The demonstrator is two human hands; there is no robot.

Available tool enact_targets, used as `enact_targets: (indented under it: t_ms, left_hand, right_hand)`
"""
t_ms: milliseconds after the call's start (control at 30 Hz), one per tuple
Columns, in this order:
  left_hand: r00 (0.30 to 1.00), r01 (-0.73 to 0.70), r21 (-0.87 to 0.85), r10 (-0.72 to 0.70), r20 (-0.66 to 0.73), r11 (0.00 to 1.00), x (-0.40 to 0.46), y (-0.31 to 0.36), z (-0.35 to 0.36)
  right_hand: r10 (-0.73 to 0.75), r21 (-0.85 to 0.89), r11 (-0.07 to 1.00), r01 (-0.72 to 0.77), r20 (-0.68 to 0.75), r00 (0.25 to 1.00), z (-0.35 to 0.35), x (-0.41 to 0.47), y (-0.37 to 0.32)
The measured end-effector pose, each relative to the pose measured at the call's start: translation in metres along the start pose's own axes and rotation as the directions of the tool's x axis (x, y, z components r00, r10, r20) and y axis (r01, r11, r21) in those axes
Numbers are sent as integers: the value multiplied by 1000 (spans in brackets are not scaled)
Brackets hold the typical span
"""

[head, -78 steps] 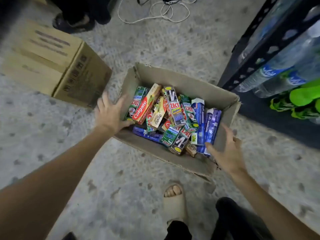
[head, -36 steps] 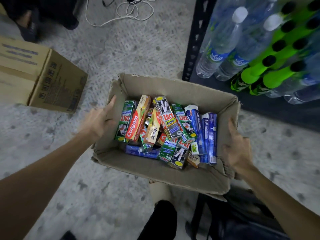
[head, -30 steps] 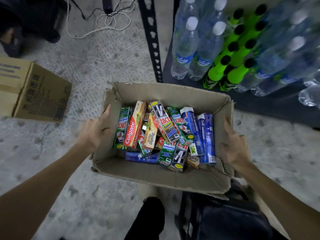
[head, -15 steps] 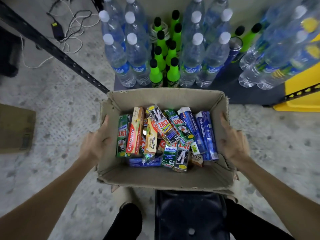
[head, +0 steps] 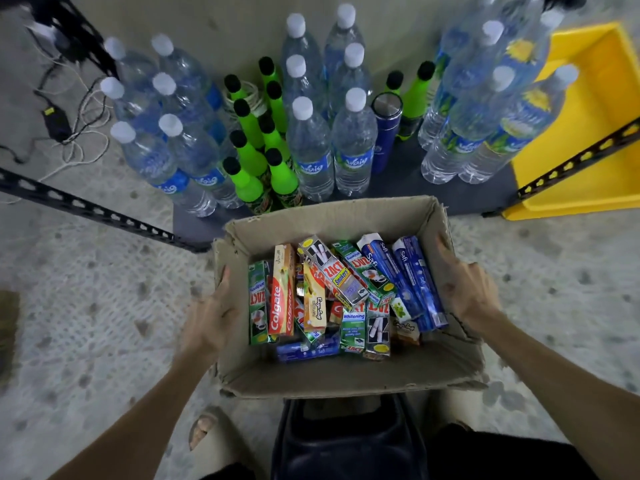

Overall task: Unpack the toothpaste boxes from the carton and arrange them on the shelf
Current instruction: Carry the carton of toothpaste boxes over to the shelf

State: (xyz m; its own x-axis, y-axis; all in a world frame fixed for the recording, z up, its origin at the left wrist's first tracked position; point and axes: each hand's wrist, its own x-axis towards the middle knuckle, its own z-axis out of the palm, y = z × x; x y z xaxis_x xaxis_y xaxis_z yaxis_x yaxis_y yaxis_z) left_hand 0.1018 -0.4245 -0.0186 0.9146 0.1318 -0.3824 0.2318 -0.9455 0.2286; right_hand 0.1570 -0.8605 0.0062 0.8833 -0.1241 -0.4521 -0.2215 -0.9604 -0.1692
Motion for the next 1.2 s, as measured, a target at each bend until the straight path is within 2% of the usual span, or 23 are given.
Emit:
enact_targets:
  t_ms: [167, 500, 667, 800, 1000, 1100, 1200]
  left_hand:
    - [1000, 4, 18, -4, 1, 1000, 25, -3, 30]
    - [1000, 17, 36, -17, -3, 999, 51, -3, 36]
    - [998, -9, -1, 8, -54, 1000, 51, -15, 50]
    - [998, 14, -157, -24, -59, 987, 46, -10, 58]
    - [987, 74, -432, -129, -99, 899, 46, 15, 71]
    - [985, 94, -467, -150, -83, 879, 44, 18, 70]
    - [977, 157, -426, -204, -67, 891, 41, 21, 69]
  right_hand:
    - [3, -2, 1000, -3, 0, 1000, 20, 19, 7]
    - [-38, -3, 999, 38, -46, 998, 43, 48, 10]
    - [-53, 35, 998, 55, -63, 997, 52, 46, 9]
    - [-59, 39, 997, 63, -110, 992, 71, 49, 17]
    - [-98, 90, 989, 116, -184, 978, 85, 52, 23]
    - [-121, 100, 983, 153, -270, 955, 94, 51, 26]
    - [-112, 91, 985, 146, -310, 944, 103, 49, 21]
